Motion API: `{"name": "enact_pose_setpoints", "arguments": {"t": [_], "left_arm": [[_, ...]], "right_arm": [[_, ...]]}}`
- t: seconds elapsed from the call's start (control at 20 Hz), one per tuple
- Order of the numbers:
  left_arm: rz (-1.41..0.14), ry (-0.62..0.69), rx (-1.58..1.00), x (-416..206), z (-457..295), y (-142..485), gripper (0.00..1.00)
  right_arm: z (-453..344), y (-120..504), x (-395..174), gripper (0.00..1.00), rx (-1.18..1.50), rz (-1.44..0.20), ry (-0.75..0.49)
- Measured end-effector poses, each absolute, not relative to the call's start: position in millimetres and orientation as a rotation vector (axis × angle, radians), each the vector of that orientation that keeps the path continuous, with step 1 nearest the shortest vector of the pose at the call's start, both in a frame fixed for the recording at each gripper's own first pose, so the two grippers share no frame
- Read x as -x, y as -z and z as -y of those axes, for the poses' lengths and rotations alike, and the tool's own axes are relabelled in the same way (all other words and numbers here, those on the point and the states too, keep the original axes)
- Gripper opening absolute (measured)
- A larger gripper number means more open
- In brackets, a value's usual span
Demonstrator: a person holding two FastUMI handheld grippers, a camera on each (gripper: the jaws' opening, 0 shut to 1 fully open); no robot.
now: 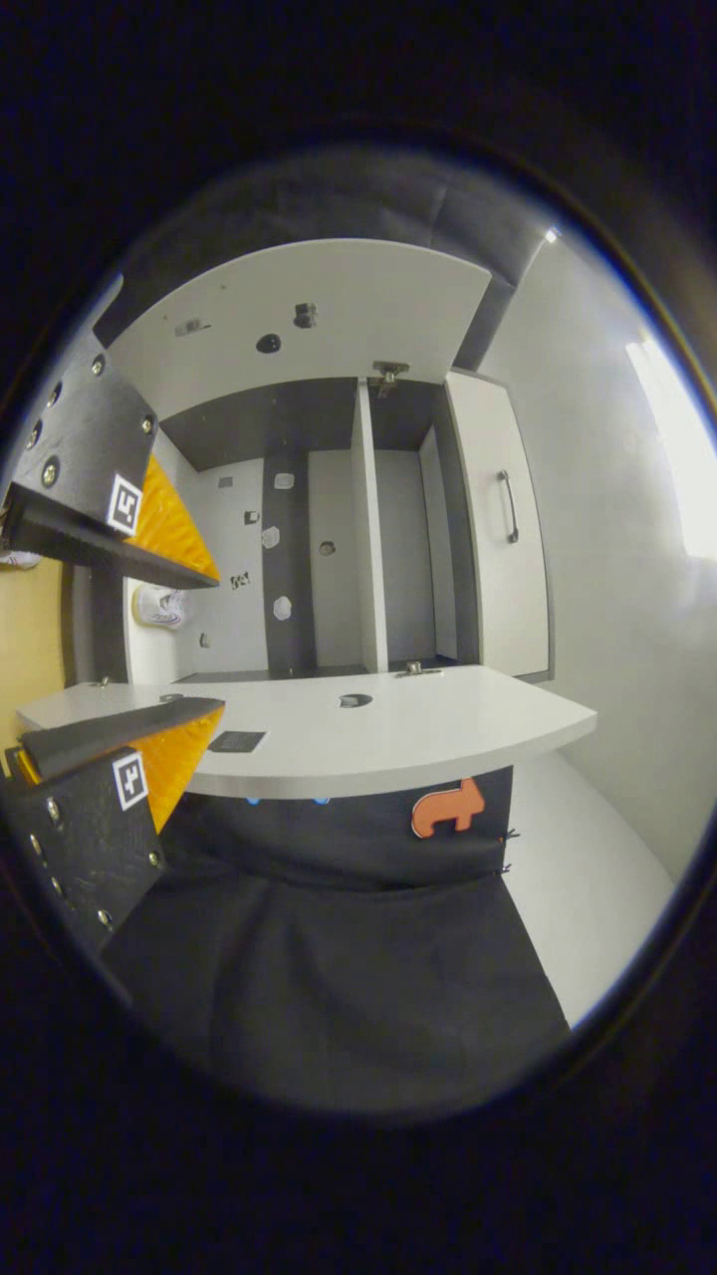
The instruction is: Grab one shoe with the right hand and put it into the shoe cabinet, grab the other shoe with the left hand and put it into the shoe cabinet; then close the right door with the right hand and the left door with the left hand.
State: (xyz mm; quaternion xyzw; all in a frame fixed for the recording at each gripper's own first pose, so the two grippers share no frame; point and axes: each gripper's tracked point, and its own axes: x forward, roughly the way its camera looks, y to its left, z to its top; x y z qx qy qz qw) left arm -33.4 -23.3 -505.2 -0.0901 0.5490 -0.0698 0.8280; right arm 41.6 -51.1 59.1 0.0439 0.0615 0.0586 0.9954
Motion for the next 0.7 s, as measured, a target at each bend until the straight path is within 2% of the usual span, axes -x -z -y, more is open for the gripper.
{"name": "enact_pose_setpoints", "arguments": {"t": [0.1,0.3,0.4,0.45,0.55,0.7], "left_arm": [[-1.173,0.145,0.178,33,26,507,0.51],[-1.179,0.132,0.168,34,24,508,0.47],[-1.173,0.093,0.216,30,20,505,0.29],[-1.175,0.071,0.249,30,19,503,0.14],[-1.180,0.074,0.247,31,18,501,0.04],[-1.137,0.105,0.182,26,18,479,0.04]], "right_arm": [[56,-58,-41,0.64,-0.083,-0.126,-0.105],[60,-54,-42,0.64,-0.080,-0.127,-0.101],[60,-53,-42,0.65,-0.081,-0.129,-0.102],[61,-52,-42,0.65,-0.083,-0.129,-0.103],[63,-52,-42,0.64,-0.084,-0.129,-0.104],[67,-54,-41,0.64,-0.080,-0.122,-0.098]]}}
